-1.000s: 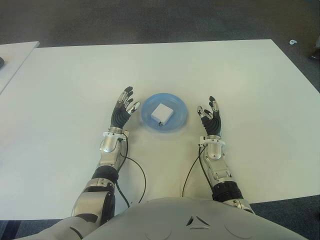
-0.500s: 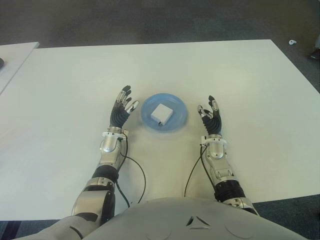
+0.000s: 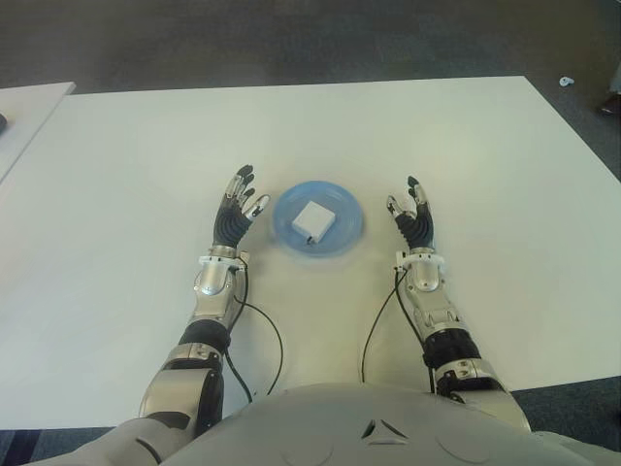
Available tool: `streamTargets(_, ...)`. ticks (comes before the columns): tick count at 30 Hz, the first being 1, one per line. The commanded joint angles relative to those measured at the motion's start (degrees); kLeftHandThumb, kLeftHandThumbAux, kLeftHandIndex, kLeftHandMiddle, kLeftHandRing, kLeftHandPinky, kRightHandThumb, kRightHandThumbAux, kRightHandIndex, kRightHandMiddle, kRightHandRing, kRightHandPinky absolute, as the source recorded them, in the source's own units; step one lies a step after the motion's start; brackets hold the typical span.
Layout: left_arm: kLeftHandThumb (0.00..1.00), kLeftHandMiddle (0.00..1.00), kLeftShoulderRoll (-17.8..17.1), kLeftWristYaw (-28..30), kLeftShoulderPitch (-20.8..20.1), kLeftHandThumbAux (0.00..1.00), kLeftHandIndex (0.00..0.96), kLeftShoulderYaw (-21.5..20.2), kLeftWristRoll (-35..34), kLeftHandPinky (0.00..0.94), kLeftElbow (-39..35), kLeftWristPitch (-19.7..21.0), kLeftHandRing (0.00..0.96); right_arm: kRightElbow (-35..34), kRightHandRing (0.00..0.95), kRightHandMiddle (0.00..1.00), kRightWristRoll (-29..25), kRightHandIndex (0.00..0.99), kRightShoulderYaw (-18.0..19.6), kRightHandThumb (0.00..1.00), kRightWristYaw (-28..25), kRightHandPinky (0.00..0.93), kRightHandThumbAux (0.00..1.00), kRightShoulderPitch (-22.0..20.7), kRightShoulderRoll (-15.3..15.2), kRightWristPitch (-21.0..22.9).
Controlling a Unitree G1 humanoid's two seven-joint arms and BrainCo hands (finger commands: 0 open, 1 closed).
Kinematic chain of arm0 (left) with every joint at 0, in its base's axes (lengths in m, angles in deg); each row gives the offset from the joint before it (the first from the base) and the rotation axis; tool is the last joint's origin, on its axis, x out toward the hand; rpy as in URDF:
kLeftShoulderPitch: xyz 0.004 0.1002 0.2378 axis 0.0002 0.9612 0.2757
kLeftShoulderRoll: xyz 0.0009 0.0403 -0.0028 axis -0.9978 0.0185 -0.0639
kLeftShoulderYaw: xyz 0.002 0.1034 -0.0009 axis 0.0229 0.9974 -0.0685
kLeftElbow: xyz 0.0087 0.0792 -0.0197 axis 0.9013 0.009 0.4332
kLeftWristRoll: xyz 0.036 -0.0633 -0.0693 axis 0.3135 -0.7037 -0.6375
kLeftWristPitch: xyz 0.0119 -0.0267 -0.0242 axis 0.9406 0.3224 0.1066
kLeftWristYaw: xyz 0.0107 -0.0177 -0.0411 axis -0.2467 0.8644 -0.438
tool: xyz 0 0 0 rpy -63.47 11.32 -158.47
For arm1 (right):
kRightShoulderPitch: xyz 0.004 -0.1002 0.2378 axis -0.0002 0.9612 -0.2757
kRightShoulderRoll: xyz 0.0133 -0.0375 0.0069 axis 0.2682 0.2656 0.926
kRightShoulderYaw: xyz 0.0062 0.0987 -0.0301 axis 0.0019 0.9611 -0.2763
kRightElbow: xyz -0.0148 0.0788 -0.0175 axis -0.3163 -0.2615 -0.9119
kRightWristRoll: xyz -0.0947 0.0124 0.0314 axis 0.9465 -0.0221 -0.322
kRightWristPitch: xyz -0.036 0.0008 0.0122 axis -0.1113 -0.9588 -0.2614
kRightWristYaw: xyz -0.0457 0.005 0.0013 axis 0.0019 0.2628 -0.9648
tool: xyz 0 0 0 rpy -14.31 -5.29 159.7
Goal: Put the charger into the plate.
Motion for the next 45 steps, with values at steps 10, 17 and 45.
streamTargets(10, 0.0, 0.005, 3.3, 0.4, 5.2, 0.558, 0.0, 0.9, 0.1, 0.011, 5.5, 0.5, 0.0, 12.3, 0.0, 0.0, -0.4, 0.0, -0.9, 0.019, -2.5, 0.0, 0.524, -3.8, -1.6, -0.1)
streamTargets(17, 0.012, 0.014, 3.9, -0.5, 5.5, 0.563, 0.0, 1.0, 0.4, 0.036, 5.3, 0.4, 0.007, 13.5, 0.0, 0.0, -0.9, 0.0, -0.7, 0.037, -3.8, 0.0, 0.509, -5.7, -2.5, -0.8)
streamTargets(45, 0.05, 0.025, 4.4, -0.5, 7.4, 0.629, 0.0, 0.4, -0.3, 0.049, 0.8, 3.1, 0.021, 16.1, 0.0, 0.0, -1.6, 0.0, -0.1, 0.052, -3.7, 0.025, 0.503, -6.3, -4.2, -3.8)
